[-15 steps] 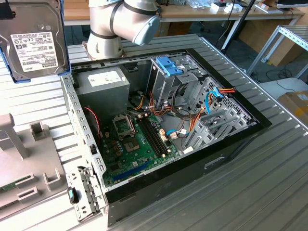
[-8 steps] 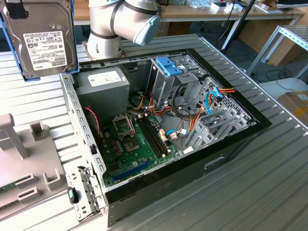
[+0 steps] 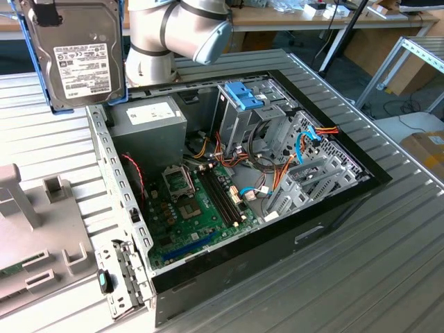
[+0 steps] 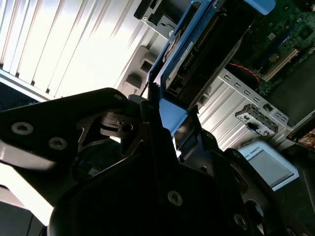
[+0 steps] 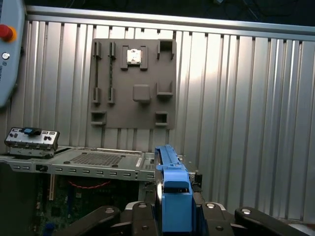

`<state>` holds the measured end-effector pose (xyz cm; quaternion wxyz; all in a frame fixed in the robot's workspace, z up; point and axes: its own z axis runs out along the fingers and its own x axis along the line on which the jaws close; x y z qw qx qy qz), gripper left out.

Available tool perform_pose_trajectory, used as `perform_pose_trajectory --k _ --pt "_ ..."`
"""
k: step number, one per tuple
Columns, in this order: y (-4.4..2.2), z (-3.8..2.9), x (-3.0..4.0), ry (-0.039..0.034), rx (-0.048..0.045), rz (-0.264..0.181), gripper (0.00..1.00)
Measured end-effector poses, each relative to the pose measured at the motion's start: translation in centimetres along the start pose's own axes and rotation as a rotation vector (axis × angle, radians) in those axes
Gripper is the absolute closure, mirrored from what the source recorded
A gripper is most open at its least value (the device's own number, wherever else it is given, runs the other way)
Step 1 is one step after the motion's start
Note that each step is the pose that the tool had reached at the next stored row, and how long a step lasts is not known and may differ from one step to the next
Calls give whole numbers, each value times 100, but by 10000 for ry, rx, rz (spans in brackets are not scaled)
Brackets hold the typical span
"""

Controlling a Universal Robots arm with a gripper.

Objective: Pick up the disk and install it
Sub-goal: 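Pick up the disk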

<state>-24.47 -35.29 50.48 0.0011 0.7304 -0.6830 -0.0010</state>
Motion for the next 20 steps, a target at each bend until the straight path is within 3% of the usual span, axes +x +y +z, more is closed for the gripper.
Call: perform_pose_trajectory --k 2,5,20 --pt "-77 0 3 0 1 -2 64" --pt "-133 -1 6 0 0 -5 64" --pt "-155 -1 7 1 0 -9 64"
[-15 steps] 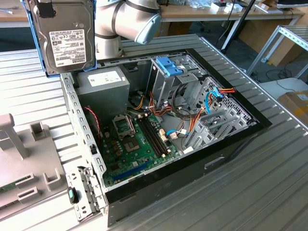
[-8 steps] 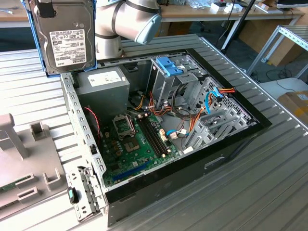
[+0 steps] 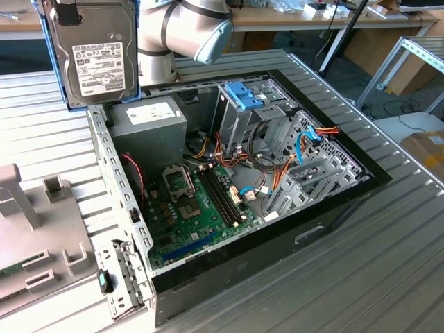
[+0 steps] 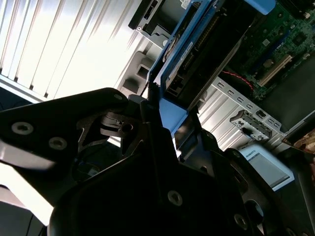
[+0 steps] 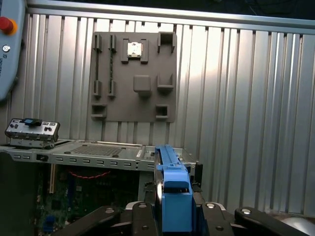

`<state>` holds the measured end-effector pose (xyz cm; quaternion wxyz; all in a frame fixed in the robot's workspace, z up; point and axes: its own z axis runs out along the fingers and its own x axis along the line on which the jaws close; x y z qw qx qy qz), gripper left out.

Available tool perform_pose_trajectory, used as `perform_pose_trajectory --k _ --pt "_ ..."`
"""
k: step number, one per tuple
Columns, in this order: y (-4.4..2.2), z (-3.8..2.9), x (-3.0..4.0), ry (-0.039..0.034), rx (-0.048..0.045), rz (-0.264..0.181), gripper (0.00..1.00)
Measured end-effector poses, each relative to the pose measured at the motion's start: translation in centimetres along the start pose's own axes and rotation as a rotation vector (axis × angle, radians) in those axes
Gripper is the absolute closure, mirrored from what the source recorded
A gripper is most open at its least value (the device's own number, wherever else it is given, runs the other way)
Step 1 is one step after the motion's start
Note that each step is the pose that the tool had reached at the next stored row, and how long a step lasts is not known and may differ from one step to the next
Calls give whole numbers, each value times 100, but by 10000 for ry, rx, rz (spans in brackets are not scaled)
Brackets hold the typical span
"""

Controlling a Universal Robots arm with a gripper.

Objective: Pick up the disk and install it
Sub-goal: 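Pick up the disk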

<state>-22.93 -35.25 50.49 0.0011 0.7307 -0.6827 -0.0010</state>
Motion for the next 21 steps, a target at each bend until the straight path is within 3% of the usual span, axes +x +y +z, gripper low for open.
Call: perform_pose_trajectory --k 5,10,14,21 --pt "-59 0 4 -1 1 0 64" --pt "-196 -1 13 0 0 1 64" --pt "-258 -1 16 0 0 1 64" --pt "-274 -1 17 0 0 0 64"
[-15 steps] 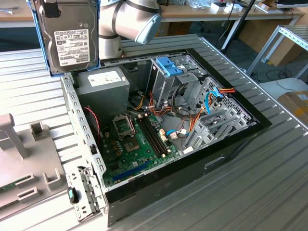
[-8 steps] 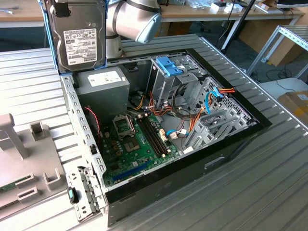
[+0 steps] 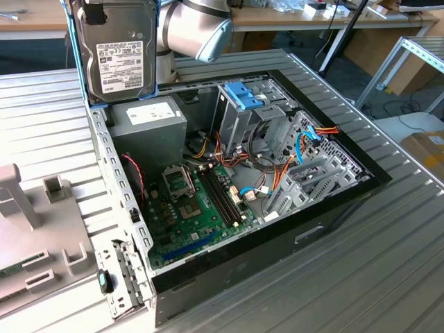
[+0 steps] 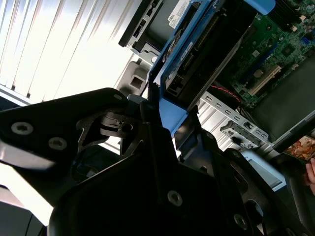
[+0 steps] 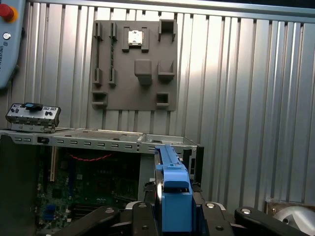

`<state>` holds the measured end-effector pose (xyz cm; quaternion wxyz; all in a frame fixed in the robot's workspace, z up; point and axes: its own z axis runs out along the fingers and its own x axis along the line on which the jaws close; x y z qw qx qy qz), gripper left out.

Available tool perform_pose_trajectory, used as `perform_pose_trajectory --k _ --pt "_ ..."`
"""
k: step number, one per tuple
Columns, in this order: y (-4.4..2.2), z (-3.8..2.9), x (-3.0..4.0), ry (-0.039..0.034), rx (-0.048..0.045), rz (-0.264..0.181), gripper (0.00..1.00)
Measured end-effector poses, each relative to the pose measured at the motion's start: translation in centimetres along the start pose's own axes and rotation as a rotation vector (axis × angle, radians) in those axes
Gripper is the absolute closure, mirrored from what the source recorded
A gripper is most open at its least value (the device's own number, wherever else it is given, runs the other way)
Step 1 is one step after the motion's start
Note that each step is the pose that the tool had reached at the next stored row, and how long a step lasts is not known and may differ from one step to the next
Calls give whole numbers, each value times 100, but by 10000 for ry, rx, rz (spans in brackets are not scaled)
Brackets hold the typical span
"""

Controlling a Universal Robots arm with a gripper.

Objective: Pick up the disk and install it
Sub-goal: 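Pick up the disk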

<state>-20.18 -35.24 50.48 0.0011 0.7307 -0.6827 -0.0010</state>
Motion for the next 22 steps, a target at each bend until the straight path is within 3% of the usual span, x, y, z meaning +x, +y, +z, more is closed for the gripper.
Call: perform_pose_trajectory --k 7,14,18,22 --pt "-24 0 1 -1 1 0 64" --pt "-145 0 9 0 0 0 64" --pt "-284 -1 18 0 1 0 64" --pt "-322 -1 63 -1 0 0 64"
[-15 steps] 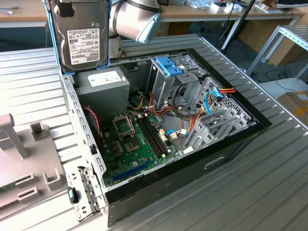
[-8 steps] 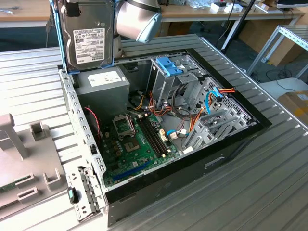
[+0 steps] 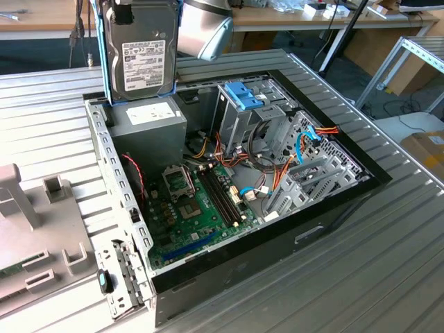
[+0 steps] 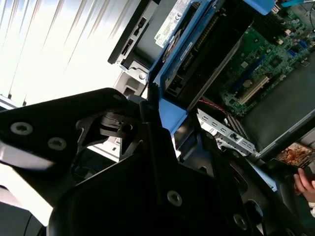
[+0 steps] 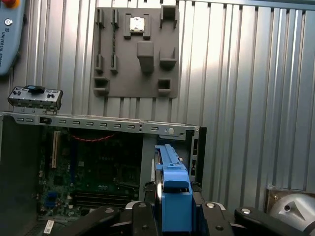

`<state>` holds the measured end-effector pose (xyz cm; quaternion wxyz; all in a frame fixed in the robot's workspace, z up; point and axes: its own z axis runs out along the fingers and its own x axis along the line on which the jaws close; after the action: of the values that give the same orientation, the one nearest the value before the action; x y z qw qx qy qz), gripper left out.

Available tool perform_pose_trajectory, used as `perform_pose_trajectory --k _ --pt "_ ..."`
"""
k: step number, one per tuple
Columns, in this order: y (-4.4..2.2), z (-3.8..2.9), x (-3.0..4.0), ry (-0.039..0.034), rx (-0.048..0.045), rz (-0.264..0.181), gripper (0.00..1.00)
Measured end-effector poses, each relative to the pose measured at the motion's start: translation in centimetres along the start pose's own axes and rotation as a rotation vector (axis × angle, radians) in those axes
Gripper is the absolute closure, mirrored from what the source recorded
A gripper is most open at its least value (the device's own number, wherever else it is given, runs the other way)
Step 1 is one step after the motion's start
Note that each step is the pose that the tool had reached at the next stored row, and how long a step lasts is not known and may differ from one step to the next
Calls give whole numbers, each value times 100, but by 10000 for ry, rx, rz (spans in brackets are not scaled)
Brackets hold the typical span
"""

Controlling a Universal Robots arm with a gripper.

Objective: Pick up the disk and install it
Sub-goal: 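Pick up the disk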

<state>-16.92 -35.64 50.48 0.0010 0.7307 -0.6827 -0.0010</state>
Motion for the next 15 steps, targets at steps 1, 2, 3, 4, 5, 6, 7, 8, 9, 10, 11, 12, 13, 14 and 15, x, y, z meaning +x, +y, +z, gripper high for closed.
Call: perform_pose_trajectory --k 1,2,3,4,5,6,7,8,9,10,11,12,13,14,15 --pt "-4 0 26 0 0 0 64" --pt "-8 0 64 1 -1 0 64" --pt "-10 0 104 1 -1 0 64" --pt "-9 0 137 0 0 0 64" --pt "-9 0 156 0 0 0 64" --pt "-9 0 179 0 0 0 64" --pt "-8 0 201 1 -1 0 64" --pt "-6 0 233 1 -1 0 64" --pt "-5 0 256 1 0 0 64" --pt "-3 1 287 0 0 0 64" --pt "-2 1 307 0 0 0 64" --pt "-1 1 324 0 0 0 64" --pt "0 1 332 0 0 1 64" --pt "-1 1 333 1 -1 1 64" --pt "-1 1 334 0 -1 0 64"
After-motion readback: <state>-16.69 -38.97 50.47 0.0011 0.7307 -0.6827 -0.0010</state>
